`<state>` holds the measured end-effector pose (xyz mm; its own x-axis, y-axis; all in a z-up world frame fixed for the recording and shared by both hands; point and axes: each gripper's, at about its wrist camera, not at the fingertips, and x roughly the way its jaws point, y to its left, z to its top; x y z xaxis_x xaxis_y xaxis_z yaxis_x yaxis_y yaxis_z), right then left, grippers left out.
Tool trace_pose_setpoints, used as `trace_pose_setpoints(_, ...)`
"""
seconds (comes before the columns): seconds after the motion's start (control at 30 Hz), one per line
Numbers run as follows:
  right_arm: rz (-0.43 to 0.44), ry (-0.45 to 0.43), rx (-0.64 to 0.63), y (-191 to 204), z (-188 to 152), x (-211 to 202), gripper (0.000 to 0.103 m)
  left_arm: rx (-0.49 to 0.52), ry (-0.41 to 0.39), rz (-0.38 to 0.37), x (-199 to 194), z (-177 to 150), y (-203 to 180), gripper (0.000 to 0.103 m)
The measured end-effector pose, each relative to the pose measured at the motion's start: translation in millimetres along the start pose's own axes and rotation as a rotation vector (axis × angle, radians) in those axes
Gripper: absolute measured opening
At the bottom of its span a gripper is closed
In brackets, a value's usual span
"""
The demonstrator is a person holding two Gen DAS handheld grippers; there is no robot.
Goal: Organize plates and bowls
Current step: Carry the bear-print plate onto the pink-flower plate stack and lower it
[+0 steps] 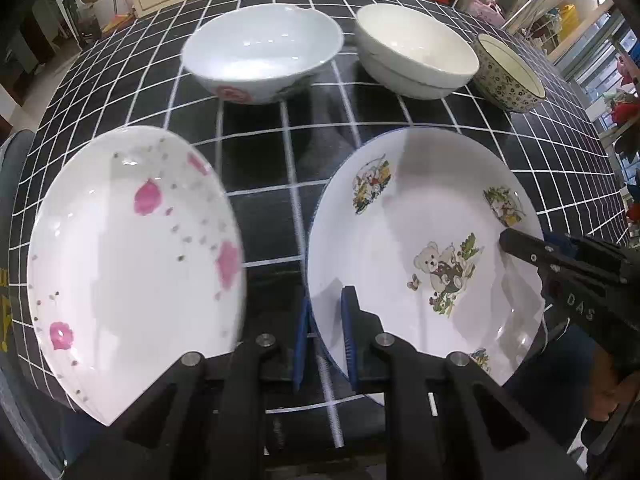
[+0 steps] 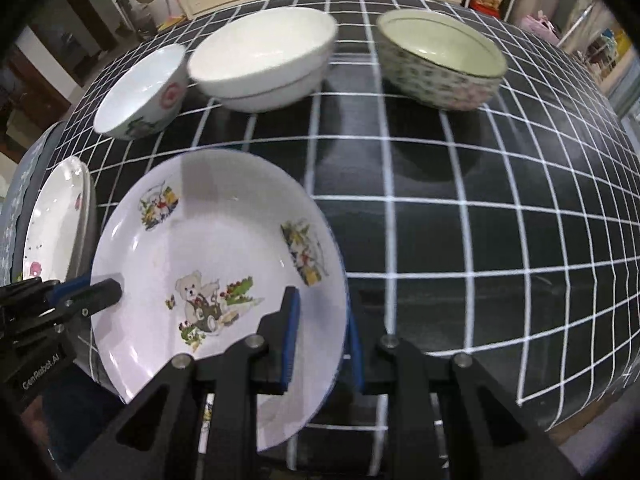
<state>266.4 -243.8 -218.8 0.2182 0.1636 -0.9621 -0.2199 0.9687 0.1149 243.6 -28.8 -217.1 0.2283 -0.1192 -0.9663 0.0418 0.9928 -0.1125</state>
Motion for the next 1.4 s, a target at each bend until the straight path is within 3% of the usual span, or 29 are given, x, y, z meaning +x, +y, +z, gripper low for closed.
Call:
trace_pose_setpoints(0.17, -0.008, 0.022, -0.003, 5.3, 9.9, 7.4, 0.027, -0.021, -0.005, -0.009, -2.6, -5.9, 16.4, 0.014)
trace_pose_setpoints(0.33, -0.043, 0.019, -0.013, 10.7, 13.6, 12.6, 0.030, -0.011, -0.012, -0.011, 0.1, -1.7, 8.5, 0.014)
trace_pose_setpoints(0.47, -0.051, 0.014, 0.010, 25.3, 0.0, 14.6, 0.029, -0.003, -0.009, -0.014, -4.3, -2.5, 13.3, 0.014)
trace_pose_setpoints(0.67, -0.026, 0.020, 0.059, 20.2, -5.4, 0.1, 0.028, 0.014, -0.023, -0.022, -16.4, -1.2, 16.9, 0.014)
trace_pose_setpoints(0.87, -0.038, -0.034, 0.043, 30.9, 1.3, -27.1, 0.028, 0.023, -0.048, -0.014, -34.0, 4.0, 22.7, 0.014)
trace_pose_setpoints(1.13, -0.005, -0.078, 0.035, 56.1, 15.2, -49.7, 0.028, -0.006, -0.091, -0.027, -64.2, 4.0, 46.3, 0.014)
trace_pose_setpoints(1.4, 0.038, -0.052, -0.021, 98.3, 18.6, -37.4, 0.028, -0.055, -0.106, 0.046, -80.8, -9.4, 91.4, 0.014)
